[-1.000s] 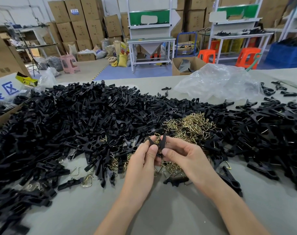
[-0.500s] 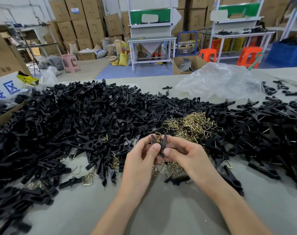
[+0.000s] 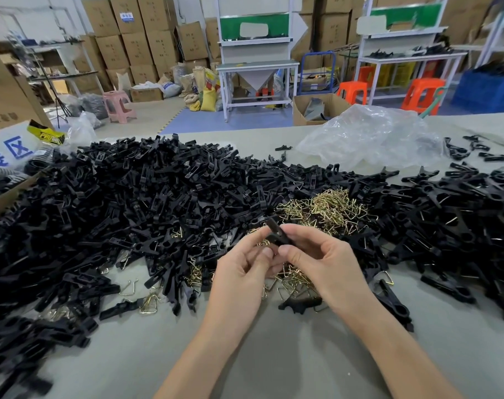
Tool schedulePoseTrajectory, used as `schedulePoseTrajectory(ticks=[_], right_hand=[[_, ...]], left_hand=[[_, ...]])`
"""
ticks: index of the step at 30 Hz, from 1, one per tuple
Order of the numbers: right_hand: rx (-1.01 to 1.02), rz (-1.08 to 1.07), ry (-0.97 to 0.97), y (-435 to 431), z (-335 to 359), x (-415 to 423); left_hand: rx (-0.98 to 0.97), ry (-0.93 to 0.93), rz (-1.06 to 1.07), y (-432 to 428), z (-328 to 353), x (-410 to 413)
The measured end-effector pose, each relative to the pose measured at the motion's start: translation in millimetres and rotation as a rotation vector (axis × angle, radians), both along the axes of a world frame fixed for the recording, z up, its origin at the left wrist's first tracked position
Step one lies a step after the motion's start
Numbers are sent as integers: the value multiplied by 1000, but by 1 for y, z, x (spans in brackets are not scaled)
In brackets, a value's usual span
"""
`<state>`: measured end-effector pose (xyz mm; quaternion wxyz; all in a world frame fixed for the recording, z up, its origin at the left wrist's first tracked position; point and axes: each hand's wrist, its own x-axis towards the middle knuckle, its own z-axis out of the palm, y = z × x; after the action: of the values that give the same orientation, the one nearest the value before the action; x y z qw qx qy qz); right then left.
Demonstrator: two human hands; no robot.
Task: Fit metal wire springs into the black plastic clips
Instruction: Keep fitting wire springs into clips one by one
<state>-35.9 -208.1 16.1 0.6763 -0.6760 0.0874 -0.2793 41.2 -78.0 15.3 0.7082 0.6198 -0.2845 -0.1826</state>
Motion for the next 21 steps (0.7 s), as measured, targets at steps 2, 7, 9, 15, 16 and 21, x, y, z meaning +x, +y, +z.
schedulePoseTrajectory(ticks=[2,7,9,15,16,21], right_hand=[[22,-55,-18,0,0,1],[73,-204,-23,-8,0,1],[75,-234,-5,-9,-2,2],[-22,-248,43,-8,-6,3],[-25,-247,45,-9,-6,3],[-32,-256,47,-9,-8,4]], left_hand=[[154,-260,114,4,-4,4],[830,-930,190,12,-17,13],[909,-970,180,10,-21,15],[920,-980,230,8,-19,15],[939,-990,237,8,-19,15],[970,-993,245,9,-17,18]])
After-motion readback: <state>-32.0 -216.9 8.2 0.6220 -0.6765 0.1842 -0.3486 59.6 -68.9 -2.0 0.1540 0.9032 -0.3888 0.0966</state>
